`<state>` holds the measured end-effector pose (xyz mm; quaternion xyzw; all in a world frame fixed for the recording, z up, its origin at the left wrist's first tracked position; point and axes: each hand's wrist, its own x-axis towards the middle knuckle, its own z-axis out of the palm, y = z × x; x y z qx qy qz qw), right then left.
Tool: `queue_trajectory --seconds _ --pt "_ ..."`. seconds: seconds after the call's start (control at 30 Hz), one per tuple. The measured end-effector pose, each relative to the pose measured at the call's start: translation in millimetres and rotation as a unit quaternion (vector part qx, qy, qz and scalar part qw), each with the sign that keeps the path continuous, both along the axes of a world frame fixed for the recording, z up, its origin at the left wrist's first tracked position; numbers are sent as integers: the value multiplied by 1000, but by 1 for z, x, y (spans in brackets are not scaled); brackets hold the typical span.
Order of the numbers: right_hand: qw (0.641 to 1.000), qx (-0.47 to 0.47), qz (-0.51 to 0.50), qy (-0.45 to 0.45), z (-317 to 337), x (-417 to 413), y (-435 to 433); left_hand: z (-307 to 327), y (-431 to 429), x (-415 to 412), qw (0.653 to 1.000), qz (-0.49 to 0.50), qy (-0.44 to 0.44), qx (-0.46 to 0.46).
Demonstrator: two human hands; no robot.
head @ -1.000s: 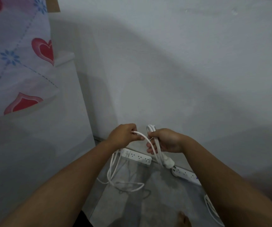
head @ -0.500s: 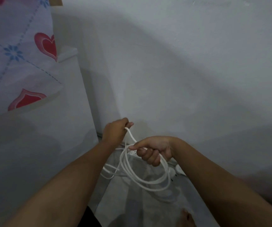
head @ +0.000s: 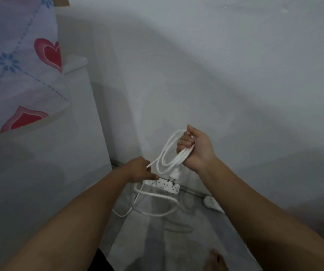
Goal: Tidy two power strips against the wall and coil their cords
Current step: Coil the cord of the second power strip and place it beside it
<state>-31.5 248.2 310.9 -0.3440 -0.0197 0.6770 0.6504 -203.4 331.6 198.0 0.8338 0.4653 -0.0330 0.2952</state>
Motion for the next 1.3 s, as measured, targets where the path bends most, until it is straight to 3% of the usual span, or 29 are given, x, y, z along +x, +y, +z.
queue_trajectory --seconds 0.1,0.23,0.4,0.5,0.57,0.67,0.73,0.83,0.87,0.97,1.03,1.17,1.3 --pt "971 -108 -205 -57 -7 -19 4 -4 -8 -1 995 -52 83 7" --pt "920 -176 -303 -177 -8 -12 15 0 -16 3 995 -60 79 -7" --pt "794 -249 -414 -369 -28 20 18 10 -16 -9 997 -28 -8 -69" --pt "731 -225 -363 -531 -43 20 12 15 -9 -20 998 -38 20 -36" --pt "650 -178 -262 -691 -57 11 10 17 -7 -21 999 -37 16 -17" --pt "518 -96 -80 -846 -79 -5 12 22 -3 -16 993 11 -112 -30" --pt "485 -86 20 -870 -90 -13 15 27 -3 -14 973 31 -211 -93" --pt "507 -102 133 -846 -95 -11 16 30 -3 -14 941 51 -296 -158" --pt "543 -96 168 -817 -92 -9 15 30 -3 -14 944 49 -296 -139" --pt "734 -84 262 -620 -82 -6 12 26 -1 -12 961 53 -267 -54" --pt "786 -98 365 -490 -79 -3 8 20 2 -13 974 73 -215 9" --pt "776 -101 542 -306 -74 2 4 14 6 -24 980 39 -55 185" --pt "773 -116 596 -185 -61 10 7 21 6 -29 961 49 -72 261"
